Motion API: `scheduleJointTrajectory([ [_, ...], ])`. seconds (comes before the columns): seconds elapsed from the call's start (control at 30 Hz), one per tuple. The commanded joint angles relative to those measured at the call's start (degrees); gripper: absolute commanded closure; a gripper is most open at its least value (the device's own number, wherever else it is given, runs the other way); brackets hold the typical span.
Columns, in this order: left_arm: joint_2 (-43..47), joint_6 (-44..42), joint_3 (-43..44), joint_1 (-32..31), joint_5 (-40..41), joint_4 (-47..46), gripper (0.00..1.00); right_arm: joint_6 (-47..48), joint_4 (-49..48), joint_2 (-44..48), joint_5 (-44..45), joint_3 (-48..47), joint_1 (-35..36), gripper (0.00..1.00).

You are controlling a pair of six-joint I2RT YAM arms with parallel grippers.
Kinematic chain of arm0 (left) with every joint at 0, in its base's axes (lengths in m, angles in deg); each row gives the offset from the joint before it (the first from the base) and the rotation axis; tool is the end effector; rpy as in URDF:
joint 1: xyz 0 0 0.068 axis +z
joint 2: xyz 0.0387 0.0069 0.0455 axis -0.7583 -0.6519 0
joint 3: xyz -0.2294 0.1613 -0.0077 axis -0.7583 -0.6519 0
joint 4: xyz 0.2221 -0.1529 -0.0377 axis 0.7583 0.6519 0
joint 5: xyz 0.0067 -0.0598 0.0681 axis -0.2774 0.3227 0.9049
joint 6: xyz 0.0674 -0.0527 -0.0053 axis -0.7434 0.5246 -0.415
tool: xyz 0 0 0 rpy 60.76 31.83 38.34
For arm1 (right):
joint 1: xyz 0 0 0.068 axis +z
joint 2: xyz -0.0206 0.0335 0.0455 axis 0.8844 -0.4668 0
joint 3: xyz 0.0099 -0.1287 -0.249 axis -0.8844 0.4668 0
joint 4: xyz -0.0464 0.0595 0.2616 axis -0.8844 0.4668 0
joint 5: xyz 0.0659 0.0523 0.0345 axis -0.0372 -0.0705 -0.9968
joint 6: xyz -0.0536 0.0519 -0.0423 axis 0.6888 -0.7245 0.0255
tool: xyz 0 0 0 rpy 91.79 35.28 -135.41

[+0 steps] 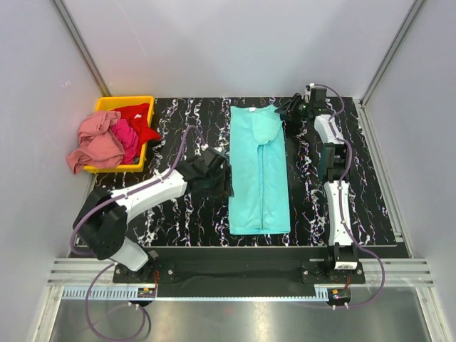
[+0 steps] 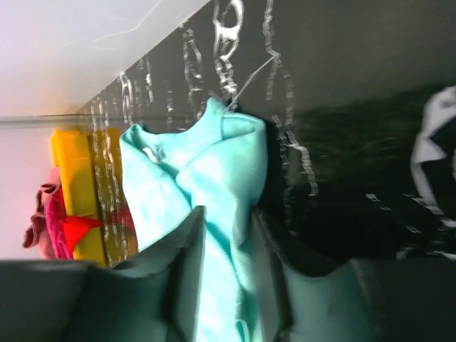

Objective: Fold and stack the t-shirts
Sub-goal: Fold the tshirt

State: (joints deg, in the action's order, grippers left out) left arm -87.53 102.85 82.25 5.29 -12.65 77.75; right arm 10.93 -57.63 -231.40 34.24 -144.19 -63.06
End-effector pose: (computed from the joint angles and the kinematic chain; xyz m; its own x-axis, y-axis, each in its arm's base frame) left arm 0.2419 -0.2336 0.1966 -0.9173 -0.0499 -0.3951 0.1031 0.9285 -0.3566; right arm 0.6573 0.0354 0.0899 -0.7426 0.5184 -0.4240 -0.0192 0.6164 0.7872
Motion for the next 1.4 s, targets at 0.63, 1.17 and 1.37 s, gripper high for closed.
scheduleJointTrajectory([
  [0.63, 2.5, -1.6, -9.1, 3.2, -29.4, -21.4, 0.37, 11.2, 12.9, 69.0, 0.2, 79.6, 0.1, 1.00],
  [1.17, -0.1, 3.1, -23.2, -0.8, -19.7, -23.3, 0.38, 0.2, -4.0, 82.7, 1.8, 117.9, 6.9, 1.00],
  [1.37, -0.3, 3.4, -22.9, -1.7, -18.3, -22.6, 0.37, 0.2, -4.0, 80.9, 3.9, 119.9, 6.9, 1.00],
])
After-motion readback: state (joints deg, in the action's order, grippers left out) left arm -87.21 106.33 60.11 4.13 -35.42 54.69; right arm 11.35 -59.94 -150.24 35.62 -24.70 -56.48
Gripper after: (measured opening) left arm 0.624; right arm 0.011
